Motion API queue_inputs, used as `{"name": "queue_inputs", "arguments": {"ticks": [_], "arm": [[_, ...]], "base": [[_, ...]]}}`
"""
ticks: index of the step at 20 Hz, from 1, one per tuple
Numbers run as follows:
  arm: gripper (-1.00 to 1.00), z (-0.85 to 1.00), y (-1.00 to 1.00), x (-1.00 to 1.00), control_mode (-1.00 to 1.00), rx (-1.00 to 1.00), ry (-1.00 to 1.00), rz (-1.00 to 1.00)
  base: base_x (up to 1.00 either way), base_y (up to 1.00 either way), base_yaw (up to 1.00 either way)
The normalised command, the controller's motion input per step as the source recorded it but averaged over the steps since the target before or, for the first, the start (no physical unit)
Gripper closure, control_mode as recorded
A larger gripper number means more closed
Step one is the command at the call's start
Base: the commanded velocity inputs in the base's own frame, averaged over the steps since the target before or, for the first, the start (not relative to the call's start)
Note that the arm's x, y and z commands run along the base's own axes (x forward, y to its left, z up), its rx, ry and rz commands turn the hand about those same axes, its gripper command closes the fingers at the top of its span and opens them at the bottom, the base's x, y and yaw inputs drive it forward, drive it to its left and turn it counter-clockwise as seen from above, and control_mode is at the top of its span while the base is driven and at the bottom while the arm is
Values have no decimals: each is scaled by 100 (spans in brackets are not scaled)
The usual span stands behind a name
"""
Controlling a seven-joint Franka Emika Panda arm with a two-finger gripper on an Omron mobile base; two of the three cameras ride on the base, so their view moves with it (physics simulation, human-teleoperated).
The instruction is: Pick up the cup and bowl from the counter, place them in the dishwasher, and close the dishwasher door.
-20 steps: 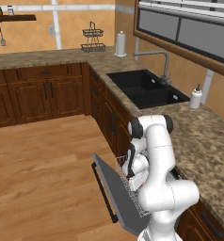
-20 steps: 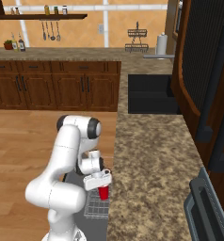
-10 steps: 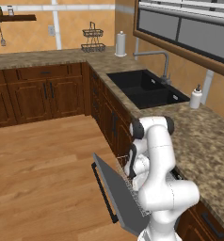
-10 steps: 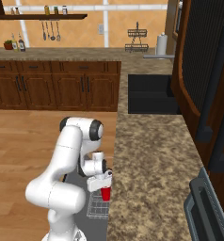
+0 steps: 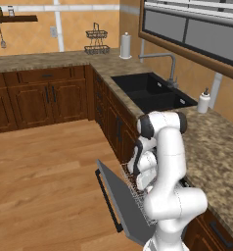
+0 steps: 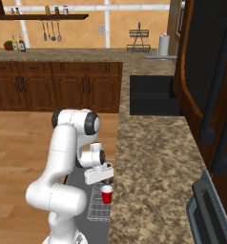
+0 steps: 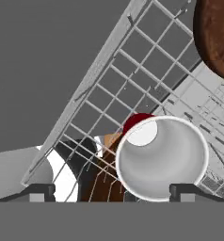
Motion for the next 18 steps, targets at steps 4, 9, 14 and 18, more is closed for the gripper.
{"name": "queue_inputs", "arguments": {"ticks": [4,9,14,18], "arm": [[-100,100,21,-38,-100,-4,0,5],[-100,100,30,-80,-100,0,-1,4],[-100,94,23,-62,-100,0,-20,-3],[-100,95,64,-33,-100,0,-33,-20]], "base": [[0,0,0],[0,0,0],[0,0,0],[0,0,0]]}}
